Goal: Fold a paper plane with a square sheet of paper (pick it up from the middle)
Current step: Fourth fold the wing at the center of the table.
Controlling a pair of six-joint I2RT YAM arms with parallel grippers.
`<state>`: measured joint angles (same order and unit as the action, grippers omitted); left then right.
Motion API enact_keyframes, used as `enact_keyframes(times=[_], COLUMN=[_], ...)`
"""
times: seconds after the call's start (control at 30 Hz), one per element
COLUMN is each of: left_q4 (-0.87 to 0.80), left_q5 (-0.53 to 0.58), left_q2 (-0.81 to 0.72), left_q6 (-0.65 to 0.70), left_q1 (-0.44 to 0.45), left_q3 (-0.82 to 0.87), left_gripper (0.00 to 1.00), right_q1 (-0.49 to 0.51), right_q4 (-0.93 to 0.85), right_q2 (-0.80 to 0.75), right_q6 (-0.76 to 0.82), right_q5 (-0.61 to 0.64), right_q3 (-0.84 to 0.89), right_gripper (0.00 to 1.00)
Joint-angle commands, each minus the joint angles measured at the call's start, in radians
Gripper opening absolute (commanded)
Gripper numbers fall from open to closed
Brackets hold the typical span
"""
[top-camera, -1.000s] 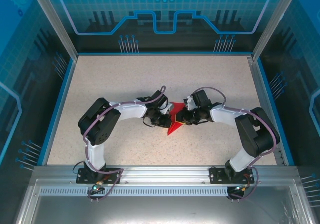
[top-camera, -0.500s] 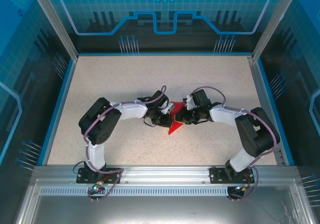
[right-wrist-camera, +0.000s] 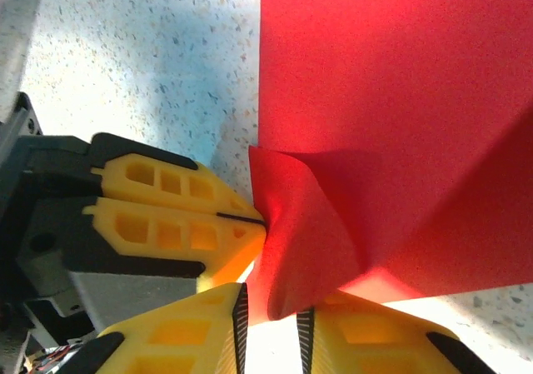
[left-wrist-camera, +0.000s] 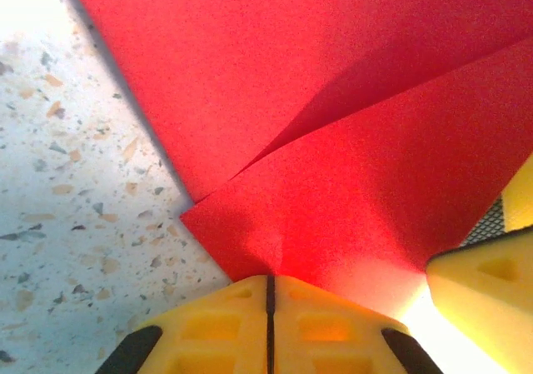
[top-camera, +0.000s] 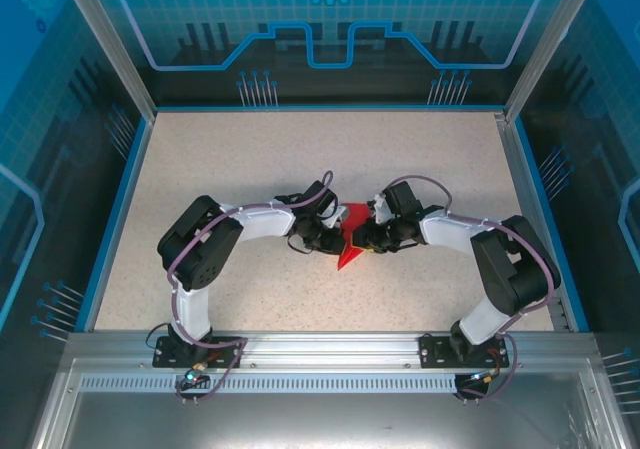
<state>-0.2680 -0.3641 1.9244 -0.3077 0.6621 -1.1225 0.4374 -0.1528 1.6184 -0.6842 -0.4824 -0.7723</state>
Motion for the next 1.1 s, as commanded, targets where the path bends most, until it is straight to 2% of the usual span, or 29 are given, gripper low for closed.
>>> enact_keyframes(times=[0.0,0.1,0.3,0.63,1.07], left_q4=[-0.031,-0.048,-0.051,-0.055,-0.012], left_q5=[-0.015,-0.01,-0.021,-0.072,-0.091], left_q2=[-0.008,-0.021,-0.051,-0.115,-0.07], left_q6=[0.018,0.02,0.004,-0.047,-0.061], left_q1=[-0.007,-0.007,-0.009,-0.005,0.019], left_q3=[-0.037,-0.046,-0.055,0.009,0.057], left_gripper=[0.09,0.1,0.13,0.14,0.11], right_q1=[-0.018,-0.02,-0.022,-0.025,-0.028], right_q4=[0.027,0.01,-0.017,-0.025,-0.043], right_q2=[-0.001,0.013,0.024,0.032,0.025], right_q6=[-0.011,-0.004,0.021,0.025,0.035], right_q5=[-0.018,-0.002,0.019,0.031,0.034], right_q3=[0.01,0.008,0.011,0.011,0.012], right_gripper=[0.23,0.17,0.11,0.08,0.08])
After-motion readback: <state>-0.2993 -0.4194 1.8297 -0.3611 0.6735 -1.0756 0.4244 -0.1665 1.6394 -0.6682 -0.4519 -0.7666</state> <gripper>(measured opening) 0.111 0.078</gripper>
